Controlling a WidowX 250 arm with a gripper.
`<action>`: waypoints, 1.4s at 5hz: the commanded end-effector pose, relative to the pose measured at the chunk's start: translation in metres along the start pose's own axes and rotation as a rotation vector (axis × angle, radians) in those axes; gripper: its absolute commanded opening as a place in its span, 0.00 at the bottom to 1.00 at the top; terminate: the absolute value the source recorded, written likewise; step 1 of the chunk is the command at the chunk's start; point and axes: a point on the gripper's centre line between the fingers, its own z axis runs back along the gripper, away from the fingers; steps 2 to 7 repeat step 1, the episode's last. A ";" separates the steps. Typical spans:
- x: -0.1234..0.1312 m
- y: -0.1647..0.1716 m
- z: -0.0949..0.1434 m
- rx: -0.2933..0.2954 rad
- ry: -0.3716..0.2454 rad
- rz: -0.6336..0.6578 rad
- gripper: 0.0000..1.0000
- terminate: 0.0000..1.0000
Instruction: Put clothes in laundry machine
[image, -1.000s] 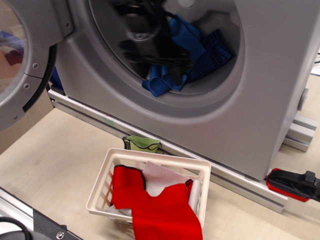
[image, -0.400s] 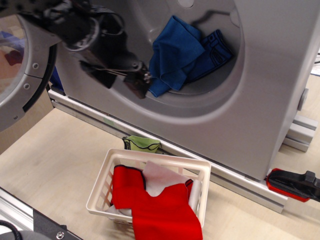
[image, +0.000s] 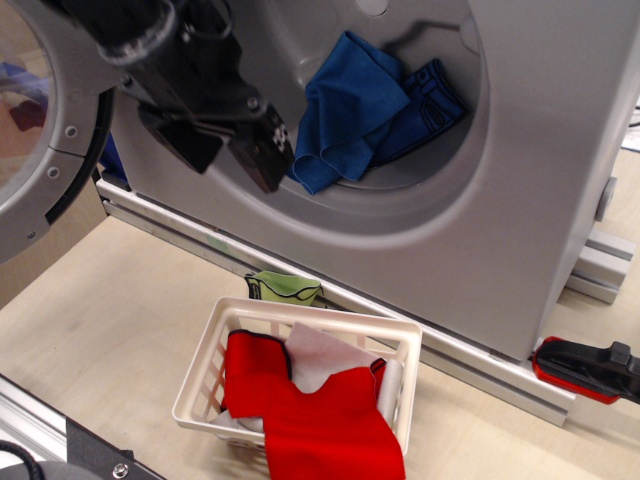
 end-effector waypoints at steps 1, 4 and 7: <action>0.009 0.008 0.016 0.015 -0.040 -0.015 1.00 1.00; 0.009 0.008 0.016 0.015 -0.040 -0.015 1.00 1.00; 0.009 0.008 0.016 0.015 -0.040 -0.015 1.00 1.00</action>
